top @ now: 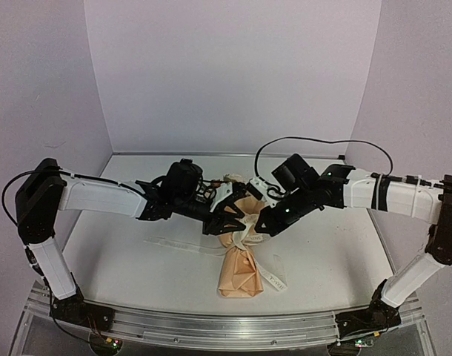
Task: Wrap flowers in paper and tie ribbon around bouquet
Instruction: Cross the half-tied ribbon over the folded bouquet.
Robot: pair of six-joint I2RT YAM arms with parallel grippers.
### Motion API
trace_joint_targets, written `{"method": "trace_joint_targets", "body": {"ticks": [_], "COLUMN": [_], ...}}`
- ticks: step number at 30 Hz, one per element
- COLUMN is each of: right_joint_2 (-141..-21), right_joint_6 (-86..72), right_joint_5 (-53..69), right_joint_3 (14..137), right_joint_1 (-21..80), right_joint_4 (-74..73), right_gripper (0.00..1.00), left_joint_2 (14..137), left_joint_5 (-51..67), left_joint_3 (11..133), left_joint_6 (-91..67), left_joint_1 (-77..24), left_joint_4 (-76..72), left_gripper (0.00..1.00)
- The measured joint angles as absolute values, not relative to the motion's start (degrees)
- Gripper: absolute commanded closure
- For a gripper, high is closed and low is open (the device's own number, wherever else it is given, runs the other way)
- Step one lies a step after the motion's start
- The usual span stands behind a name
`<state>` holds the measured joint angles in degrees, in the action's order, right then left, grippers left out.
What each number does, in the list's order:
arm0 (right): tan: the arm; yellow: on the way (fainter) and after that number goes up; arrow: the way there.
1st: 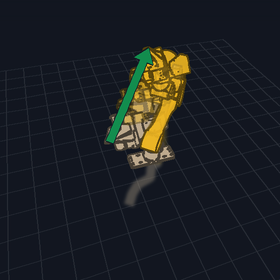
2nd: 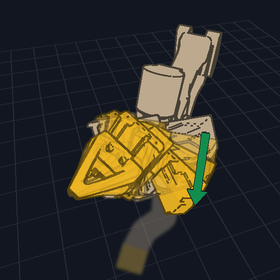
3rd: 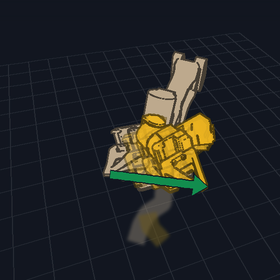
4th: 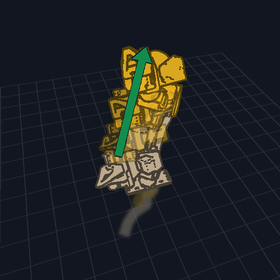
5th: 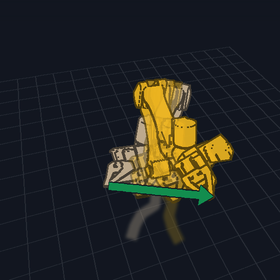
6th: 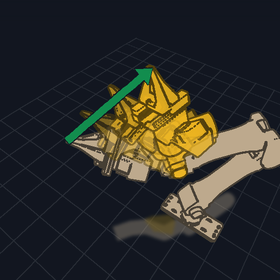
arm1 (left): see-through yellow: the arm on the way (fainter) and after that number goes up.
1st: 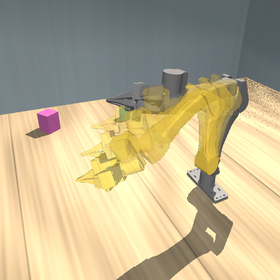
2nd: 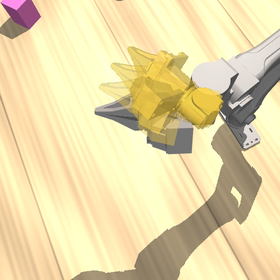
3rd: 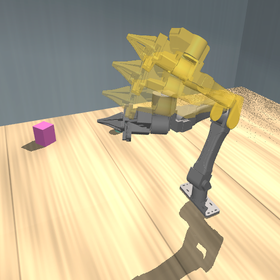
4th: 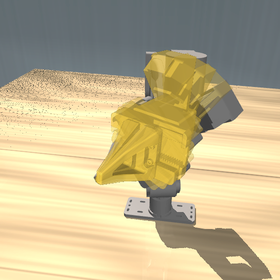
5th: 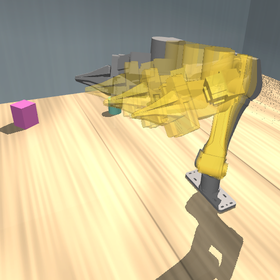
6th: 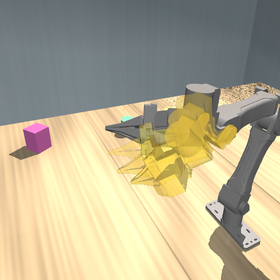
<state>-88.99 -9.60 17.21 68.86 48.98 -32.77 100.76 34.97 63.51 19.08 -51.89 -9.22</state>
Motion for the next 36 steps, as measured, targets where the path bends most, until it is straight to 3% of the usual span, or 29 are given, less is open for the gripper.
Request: {"method": "trace_joint_targets", "body": {"ticks": [16,19,24,26,32,36], "right_joint_2": [-89.01,-89.01,-89.01,-89.01,-88.85,-86.65], "right_joint_6": [-7.99,-7.98,-8.55,-8.71,-9.59,-10.38], "right_joint_5": [16.61,16.14,15.59,15.32,14.09,11.87], "right_joint_3": [68.86,68.86,68.86,68.88,68.13,63.40], "right_joint_1": [50.10,50.14,50.13,50.13,50.19,50.33], "right_joint_4": [-32.53,-32.53,-32.49,-32.40,-29.72,-25.09], "right_gripper": [1.00,1.00,1.00,1.00,0.64,0.48], "left_joint_2": [105.95,106.31,107.05,107.13,107.12,106.89], "left_joint_5": [38.07,38.41,38.99,39.03,38.21,35.17], "left_joint_3": [66.41,66.42,66.76,66.76,66.32,63.49], "left_joint_6": [19.47,19.25,18.33,18.02,15.12,11.02], "left_joint_1": [-51.35,-51.35,-51.37,-51.37,-51.37,-51.33], "left_joint_4": [-8.61,-9.23,-10.50,-10.68,-14.13,-19.46], "left_gripper": [0.62,0.70,0.95,1.00,1.00,1.00]}}
